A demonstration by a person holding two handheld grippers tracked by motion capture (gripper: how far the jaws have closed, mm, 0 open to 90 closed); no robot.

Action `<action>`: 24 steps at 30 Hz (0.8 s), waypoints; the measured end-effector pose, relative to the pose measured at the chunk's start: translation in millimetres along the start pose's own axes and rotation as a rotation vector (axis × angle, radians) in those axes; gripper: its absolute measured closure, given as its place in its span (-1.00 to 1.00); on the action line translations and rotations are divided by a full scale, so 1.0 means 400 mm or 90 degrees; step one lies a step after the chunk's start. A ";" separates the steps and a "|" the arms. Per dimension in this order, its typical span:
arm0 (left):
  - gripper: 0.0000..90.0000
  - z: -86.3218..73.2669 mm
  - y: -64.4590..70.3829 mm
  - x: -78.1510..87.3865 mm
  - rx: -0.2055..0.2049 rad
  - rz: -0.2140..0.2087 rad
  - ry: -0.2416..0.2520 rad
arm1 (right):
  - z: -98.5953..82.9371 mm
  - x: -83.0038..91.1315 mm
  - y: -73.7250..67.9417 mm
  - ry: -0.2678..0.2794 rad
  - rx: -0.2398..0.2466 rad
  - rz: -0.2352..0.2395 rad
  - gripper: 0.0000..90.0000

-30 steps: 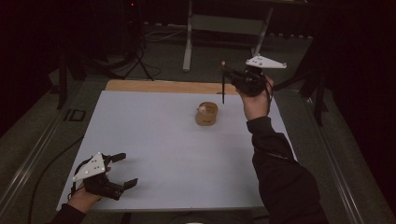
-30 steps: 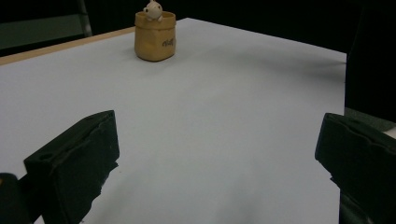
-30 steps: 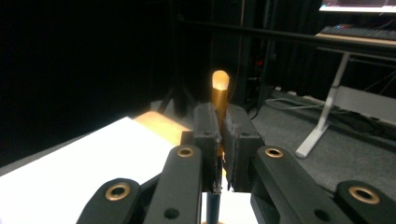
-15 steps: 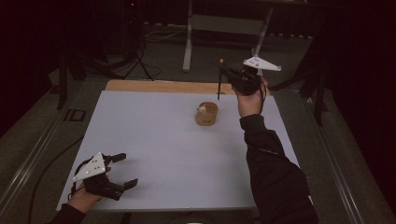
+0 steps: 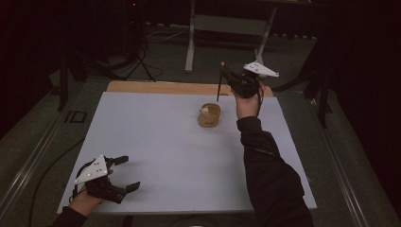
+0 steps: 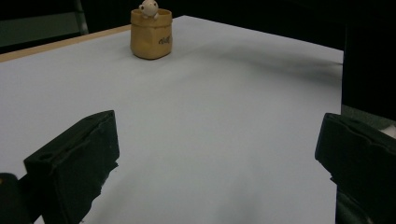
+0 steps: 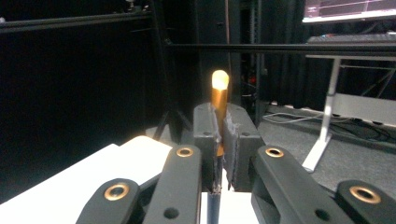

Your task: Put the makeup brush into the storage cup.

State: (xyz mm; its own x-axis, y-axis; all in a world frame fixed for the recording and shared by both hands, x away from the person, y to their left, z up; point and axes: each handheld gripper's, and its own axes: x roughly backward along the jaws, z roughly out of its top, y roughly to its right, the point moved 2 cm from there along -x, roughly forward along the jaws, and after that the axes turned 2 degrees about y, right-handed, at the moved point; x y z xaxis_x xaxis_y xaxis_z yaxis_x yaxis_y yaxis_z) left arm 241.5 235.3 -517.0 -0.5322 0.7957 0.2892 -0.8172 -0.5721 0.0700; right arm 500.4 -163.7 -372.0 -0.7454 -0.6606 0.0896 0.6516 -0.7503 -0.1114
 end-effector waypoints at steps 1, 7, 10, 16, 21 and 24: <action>-0.99 0.000 0.000 0.000 0.002 -0.001 0.000 | -0.005 -0.003 0.002 0.000 -0.004 0.002 0.87; -0.99 -0.001 0.001 -0.002 -0.001 -0.003 -0.004 | -0.041 -0.022 0.010 -0.003 -0.002 -0.017 0.87; -0.99 -0.001 0.001 -0.002 0.001 -0.003 -0.002 | -0.057 -0.031 0.016 -0.004 -0.011 -0.020 0.87; -0.99 -0.001 0.002 -0.002 -0.001 -0.003 -0.002 | -0.087 -0.043 0.024 -0.016 -0.026 -0.019 0.87; -0.99 -0.001 0.002 -0.002 0.001 -0.004 0.001 | -0.114 -0.050 0.027 -0.027 -0.028 -0.026 0.87; -0.99 0.000 0.002 -0.002 0.000 -0.003 0.001 | -0.130 -0.053 0.028 -0.038 -0.028 -0.028 0.87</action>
State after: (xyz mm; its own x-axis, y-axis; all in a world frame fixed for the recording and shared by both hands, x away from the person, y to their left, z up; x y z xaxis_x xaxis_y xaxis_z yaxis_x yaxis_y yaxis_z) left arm 241.3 234.5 -517.1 -0.5283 0.7992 0.2866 -0.8201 -0.5677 0.0712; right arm 516.0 -156.7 -426.5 -0.7631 -0.6278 0.1534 0.6102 -0.7781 -0.1491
